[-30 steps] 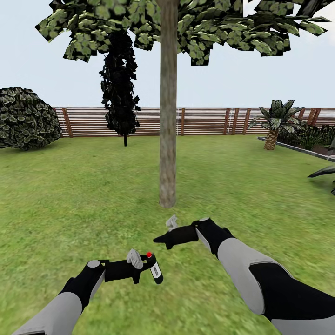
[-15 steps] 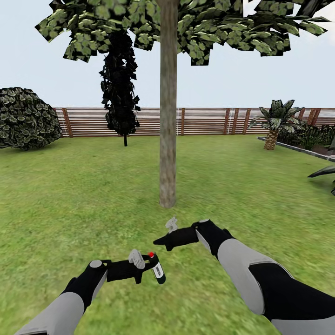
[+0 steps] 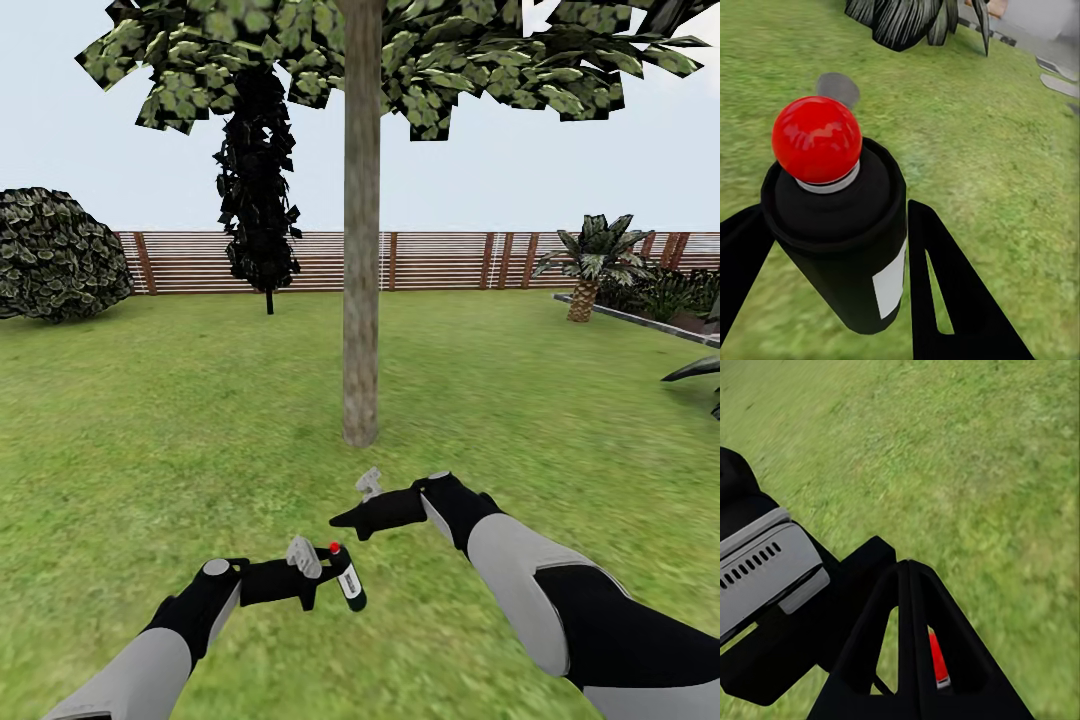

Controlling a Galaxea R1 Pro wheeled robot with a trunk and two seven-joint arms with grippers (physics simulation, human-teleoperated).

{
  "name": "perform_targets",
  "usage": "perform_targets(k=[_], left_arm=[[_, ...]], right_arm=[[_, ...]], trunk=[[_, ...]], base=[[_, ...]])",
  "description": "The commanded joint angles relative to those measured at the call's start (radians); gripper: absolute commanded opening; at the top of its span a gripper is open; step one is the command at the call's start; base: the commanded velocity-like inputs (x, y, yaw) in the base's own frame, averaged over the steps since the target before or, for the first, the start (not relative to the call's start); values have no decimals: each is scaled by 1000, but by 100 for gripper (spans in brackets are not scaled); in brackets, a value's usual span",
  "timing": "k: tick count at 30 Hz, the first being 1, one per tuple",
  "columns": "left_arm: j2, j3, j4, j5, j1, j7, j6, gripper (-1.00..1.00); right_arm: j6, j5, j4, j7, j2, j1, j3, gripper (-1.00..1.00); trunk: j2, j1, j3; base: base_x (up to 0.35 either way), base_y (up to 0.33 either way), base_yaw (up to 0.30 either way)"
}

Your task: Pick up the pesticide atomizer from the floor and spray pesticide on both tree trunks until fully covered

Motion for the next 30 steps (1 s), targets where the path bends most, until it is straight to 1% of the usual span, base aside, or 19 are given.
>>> perform_targets(k=[1,8,24,30], left_arm=[[0,0,0,0,0,0,0,-100],[-2,0,0,1,0,0,0,-100],[-2,0,0,1,0,0,0,-100],[-2,0,-1,1,0,0,1,-100]], right_arm=[[0,0,1,-1,0,0,0,-100],[-1,0,19,-4,0,0,1,-100],[-2,0,23,-5,0,0,0,-100],[-3,1,43,-5,0,0,1,-100]], trunk=[[0,0,0],[0,0,0],[0,0,0],[0,0,0]], base=[[0,0,0],[0,0,0],[0,0,0],[0,0,0]])
